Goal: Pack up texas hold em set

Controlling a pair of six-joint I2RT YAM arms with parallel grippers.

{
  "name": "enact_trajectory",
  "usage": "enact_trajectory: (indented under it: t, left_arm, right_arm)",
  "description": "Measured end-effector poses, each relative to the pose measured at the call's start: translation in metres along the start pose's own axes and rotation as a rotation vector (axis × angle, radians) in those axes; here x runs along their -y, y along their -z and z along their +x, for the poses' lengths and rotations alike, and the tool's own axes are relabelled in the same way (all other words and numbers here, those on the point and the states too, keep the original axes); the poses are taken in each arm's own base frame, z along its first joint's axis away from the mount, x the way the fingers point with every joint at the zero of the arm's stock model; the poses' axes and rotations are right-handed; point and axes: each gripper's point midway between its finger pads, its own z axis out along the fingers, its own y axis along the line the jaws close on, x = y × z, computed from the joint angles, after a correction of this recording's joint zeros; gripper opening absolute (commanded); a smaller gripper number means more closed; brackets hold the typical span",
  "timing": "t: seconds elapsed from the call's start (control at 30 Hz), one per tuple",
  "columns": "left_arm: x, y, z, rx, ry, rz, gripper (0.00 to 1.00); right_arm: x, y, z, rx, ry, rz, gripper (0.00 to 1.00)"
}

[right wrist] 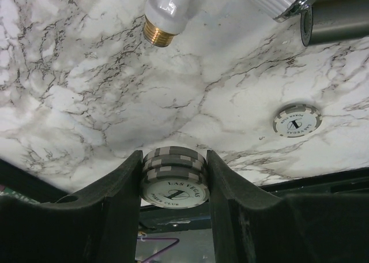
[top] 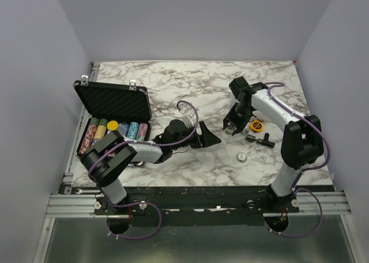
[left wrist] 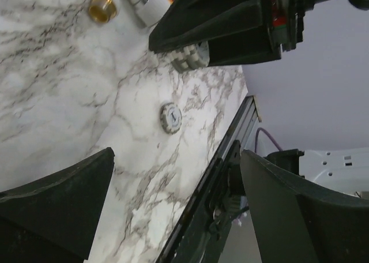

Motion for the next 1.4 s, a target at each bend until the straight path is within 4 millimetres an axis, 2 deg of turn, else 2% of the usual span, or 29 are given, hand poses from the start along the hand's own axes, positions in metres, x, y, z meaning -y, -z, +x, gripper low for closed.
enact_trajectory:
  t: [0.33,0.5,0.63,0.9,1.2,1.27,1.4]
  left_arm:
    - [0.024,-0.042,-0.039,0.177,-0.012,0.064,0.81]
    - [0.028,-0.054,-0.038,0.183,0.033,0.075,0.75]
    - [0.023,-0.061,-0.034,0.173,0.064,0.067,0.70]
    - [0.020,-0.070,-0.036,0.173,0.113,0.068,0.53]
    - [0.013,-0.079,-0.035,0.168,0.154,0.050,0.42]
    - [0.011,-0.080,-0.034,0.168,0.157,0.042,0.32]
    - [0.007,-0.080,-0.035,0.173,0.177,0.023,0.01]
  right_arm:
    - [-0.004,0.002,0.003,-0.006,-0.068,0.003,0.01]
    - [-0.007,0.002,0.004,-0.010,-0.097,-0.004,0.01]
    - [-0.010,0.002,0.004,-0.011,-0.113,-0.013,0.01]
    - [-0.012,0.000,0.006,-0.018,-0.130,-0.021,0.01]
    - [-0.014,-0.004,0.005,-0.012,-0.146,-0.030,0.01]
    - [-0.014,-0.004,0.005,-0.011,-0.147,-0.033,0.01]
    - [-0.015,-0.003,0.005,0.003,-0.149,-0.060,0.01]
